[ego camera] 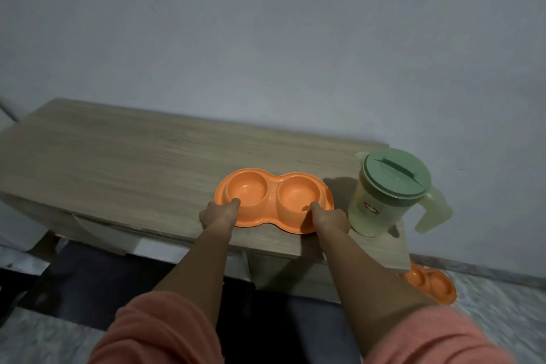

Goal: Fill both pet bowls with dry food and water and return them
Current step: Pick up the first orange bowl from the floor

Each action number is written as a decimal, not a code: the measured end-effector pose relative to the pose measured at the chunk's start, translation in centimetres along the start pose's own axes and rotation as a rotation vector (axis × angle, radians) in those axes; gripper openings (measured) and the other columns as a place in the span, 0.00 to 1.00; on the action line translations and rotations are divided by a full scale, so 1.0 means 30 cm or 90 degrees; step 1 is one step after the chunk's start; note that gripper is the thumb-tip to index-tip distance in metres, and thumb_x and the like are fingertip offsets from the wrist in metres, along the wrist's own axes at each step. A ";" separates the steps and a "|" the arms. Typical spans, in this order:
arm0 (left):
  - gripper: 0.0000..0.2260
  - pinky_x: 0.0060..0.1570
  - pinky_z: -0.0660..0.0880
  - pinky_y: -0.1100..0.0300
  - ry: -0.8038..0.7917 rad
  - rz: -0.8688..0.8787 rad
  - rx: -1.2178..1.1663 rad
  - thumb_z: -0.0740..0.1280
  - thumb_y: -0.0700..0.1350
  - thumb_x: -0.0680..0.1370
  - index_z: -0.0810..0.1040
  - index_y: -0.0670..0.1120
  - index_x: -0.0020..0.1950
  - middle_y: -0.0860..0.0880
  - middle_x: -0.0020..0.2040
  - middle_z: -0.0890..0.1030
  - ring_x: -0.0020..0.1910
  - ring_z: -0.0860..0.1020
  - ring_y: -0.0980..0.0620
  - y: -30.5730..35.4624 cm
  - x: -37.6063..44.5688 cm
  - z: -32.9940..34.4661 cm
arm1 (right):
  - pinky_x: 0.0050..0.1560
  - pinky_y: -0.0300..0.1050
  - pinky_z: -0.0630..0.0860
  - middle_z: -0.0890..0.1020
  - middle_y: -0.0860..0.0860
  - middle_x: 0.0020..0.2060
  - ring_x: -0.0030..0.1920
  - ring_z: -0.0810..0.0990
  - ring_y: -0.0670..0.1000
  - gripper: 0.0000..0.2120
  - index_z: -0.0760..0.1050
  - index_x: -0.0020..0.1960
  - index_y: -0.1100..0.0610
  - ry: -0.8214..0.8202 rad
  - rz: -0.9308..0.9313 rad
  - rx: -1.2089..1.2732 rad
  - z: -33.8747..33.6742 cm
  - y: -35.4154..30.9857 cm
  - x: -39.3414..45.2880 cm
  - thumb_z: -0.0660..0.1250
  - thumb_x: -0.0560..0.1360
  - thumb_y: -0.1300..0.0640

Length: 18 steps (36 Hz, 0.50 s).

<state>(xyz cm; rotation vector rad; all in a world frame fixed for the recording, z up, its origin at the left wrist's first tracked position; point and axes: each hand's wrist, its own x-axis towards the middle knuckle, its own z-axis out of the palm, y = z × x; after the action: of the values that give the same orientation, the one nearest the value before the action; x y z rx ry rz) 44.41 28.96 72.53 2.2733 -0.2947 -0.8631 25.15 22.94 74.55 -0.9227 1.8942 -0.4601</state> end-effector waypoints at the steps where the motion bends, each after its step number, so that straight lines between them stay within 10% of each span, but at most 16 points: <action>1: 0.31 0.59 0.75 0.48 -0.005 0.005 -0.003 0.68 0.59 0.73 0.72 0.40 0.68 0.38 0.64 0.73 0.60 0.75 0.38 -0.003 0.005 0.001 | 0.55 0.52 0.74 0.73 0.60 0.63 0.59 0.76 0.60 0.31 0.67 0.68 0.61 0.005 -0.004 -0.002 0.003 0.003 0.001 0.67 0.73 0.42; 12: 0.25 0.69 0.63 0.49 0.034 0.093 0.089 0.54 0.51 0.83 0.65 0.36 0.73 0.34 0.71 0.65 0.70 0.66 0.36 -0.066 0.004 -0.055 | 0.63 0.49 0.68 0.69 0.63 0.67 0.66 0.70 0.62 0.26 0.64 0.70 0.65 0.066 -0.068 0.027 0.028 0.084 -0.049 0.58 0.80 0.48; 18: 0.22 0.71 0.59 0.55 -0.059 0.319 0.334 0.57 0.45 0.81 0.64 0.38 0.74 0.39 0.72 0.65 0.72 0.63 0.42 -0.190 0.000 -0.146 | 0.57 0.51 0.70 0.72 0.65 0.62 0.61 0.73 0.64 0.17 0.70 0.61 0.68 0.128 -0.090 0.015 0.086 0.172 -0.169 0.58 0.79 0.56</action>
<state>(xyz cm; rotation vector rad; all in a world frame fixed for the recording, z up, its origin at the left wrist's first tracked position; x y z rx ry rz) 47.12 35.48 71.14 2.4440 -1.1936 -0.6744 26.67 30.30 72.95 -1.0305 2.0064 -0.6810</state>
